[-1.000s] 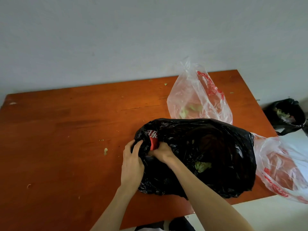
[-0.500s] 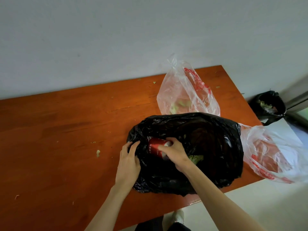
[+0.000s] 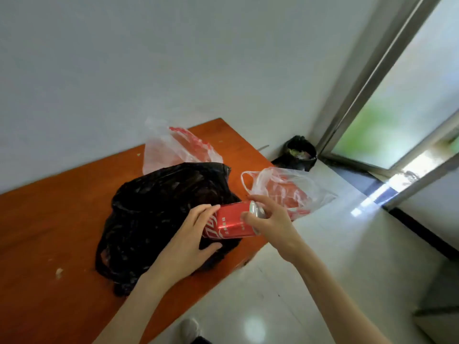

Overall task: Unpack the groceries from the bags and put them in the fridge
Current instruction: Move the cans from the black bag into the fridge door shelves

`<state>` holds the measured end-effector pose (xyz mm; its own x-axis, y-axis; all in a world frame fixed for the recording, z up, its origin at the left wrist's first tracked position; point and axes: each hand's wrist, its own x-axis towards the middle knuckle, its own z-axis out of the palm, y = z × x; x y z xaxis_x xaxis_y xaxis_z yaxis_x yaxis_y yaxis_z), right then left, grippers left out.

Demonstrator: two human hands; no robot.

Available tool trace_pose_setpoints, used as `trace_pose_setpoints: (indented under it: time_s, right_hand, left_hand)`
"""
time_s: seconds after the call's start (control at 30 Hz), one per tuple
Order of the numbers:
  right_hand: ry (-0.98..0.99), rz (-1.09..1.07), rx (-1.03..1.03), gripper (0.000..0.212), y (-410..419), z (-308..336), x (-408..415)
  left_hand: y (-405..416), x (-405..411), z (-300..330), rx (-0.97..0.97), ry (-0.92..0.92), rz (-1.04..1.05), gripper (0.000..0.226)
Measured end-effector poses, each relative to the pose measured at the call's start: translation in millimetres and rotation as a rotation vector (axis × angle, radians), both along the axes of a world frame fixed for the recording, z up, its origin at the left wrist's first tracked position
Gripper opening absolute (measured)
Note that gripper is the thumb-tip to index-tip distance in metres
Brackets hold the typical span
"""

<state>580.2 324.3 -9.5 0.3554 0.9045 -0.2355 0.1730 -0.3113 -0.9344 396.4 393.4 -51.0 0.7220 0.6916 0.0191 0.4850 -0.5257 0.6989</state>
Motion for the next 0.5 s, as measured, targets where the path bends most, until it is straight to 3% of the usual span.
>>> trace_pose_setpoints:
  time_s: [0.2,0.37,0.5]
  right_hand:
    - [-0.084,-0.264,0.120,0.041,-140.9,45.0,66.7]
    - [0.043,-0.533,0.255,0.065,-271.7,62.1,112.3]
    - [-0.019,-0.652,0.300,0.037,-355.8,60.0,139.6]
  left_hand:
    - [-96.5,109.9,37.1,0.096,-0.190,-0.175,0.075]
    - [-202.2,185.2,56.0,-0.209,-0.302,-0.302,0.066]
    - [-279.9,252.4,68.2,-0.433,-0.352,-0.466,0.047]
